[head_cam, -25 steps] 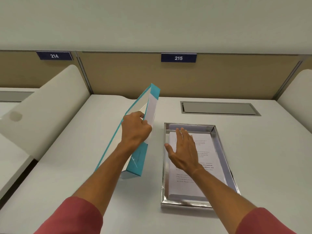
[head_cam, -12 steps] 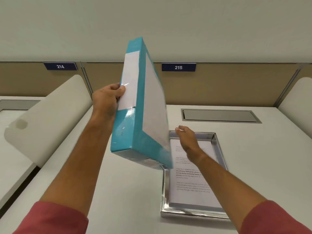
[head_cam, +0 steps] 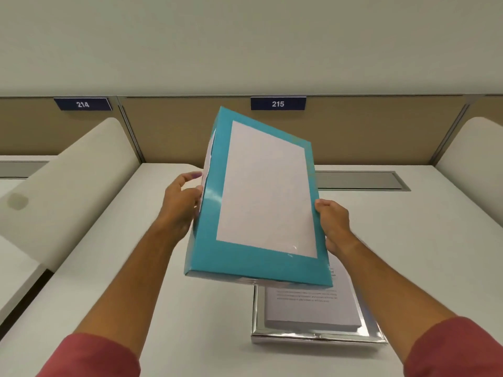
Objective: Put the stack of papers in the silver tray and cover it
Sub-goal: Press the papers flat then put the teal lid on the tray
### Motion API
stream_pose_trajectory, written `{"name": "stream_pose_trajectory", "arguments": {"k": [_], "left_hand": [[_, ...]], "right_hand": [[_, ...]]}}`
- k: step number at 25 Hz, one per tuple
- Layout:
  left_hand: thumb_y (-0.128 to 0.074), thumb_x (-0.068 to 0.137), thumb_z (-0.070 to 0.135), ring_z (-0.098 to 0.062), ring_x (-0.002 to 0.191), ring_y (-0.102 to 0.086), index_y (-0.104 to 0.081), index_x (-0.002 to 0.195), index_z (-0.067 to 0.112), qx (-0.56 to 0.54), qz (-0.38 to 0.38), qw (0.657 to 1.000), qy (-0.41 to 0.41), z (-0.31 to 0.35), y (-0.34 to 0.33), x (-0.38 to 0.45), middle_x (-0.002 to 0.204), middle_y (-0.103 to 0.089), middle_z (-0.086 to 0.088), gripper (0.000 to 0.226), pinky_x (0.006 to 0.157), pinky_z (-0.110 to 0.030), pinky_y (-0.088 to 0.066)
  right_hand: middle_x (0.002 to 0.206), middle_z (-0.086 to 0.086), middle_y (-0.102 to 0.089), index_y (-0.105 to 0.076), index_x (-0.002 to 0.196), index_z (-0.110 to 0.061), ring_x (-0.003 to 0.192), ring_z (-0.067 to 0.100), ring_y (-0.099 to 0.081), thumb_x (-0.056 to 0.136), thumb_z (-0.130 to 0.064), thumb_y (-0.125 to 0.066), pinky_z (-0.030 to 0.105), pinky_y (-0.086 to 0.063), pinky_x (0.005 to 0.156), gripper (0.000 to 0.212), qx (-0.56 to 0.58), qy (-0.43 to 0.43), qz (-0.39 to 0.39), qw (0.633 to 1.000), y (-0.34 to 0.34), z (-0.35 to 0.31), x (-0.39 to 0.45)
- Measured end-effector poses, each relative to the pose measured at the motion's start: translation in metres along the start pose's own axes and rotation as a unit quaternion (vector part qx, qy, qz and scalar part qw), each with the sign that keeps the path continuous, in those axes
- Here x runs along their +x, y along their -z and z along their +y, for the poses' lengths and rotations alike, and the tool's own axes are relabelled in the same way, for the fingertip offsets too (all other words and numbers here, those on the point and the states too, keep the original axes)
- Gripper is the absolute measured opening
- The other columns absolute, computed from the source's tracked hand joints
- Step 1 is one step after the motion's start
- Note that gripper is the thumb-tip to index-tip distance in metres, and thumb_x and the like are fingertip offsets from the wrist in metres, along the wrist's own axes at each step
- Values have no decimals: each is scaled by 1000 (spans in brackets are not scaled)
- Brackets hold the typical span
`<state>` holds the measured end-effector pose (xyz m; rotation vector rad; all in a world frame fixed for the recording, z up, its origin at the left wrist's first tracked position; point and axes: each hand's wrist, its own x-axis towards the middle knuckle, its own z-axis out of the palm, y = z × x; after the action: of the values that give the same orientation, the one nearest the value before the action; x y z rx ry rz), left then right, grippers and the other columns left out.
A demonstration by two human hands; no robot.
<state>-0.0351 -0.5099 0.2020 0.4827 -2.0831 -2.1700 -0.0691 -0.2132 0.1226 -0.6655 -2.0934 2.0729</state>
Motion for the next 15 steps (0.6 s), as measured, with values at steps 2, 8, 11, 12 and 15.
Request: {"name": "stream_pose_trajectory", "arguments": {"k": [2,8,11,12,15], "left_hand": [[-63,85,9,-26,90,-71,-62,109,26,70,-3,997,-29,-18,-9,2,104,-72,-9,29,69,-40,-58],[-56,92,26,-27,94,-66,-67,88,5,143,5,989,26,-66,-47,0,101,-71,-12,24,89,-46,-56],[-70,84,25,-25,86,-66,-68,79,12,181,-2,983,14,-83,-71,-6,93,-71,-8,14,83,-42,-58],[-73,83,23,-25,84,-67,-68,76,14,187,-4,982,13,-88,-79,-6,91,-72,-7,12,81,-39,-58],[-76,79,20,-22,78,-66,-68,70,17,199,-6,980,24,-99,-100,-10,86,-71,-4,12,78,-36,-58]], "right_hand": [[92,-1,-67,-68,94,-18,83,21,-61,90,-31,-58,34,-54,70,16,-20,8,29,999,14,4,4],[81,-1,-68,-68,78,-15,74,20,-61,84,-39,-64,35,-53,67,25,-86,18,97,991,65,18,11],[64,-1,-61,-62,63,-11,58,17,-52,83,-41,-67,26,-42,52,36,-115,14,129,985,93,24,13],[61,0,-59,-61,61,-10,55,17,-50,83,-41,-68,26,-39,51,38,-126,8,137,982,102,26,15],[62,1,-60,-64,61,-10,57,19,-51,83,-38,-70,27,-40,52,36,-156,-8,146,977,124,35,17]]}}
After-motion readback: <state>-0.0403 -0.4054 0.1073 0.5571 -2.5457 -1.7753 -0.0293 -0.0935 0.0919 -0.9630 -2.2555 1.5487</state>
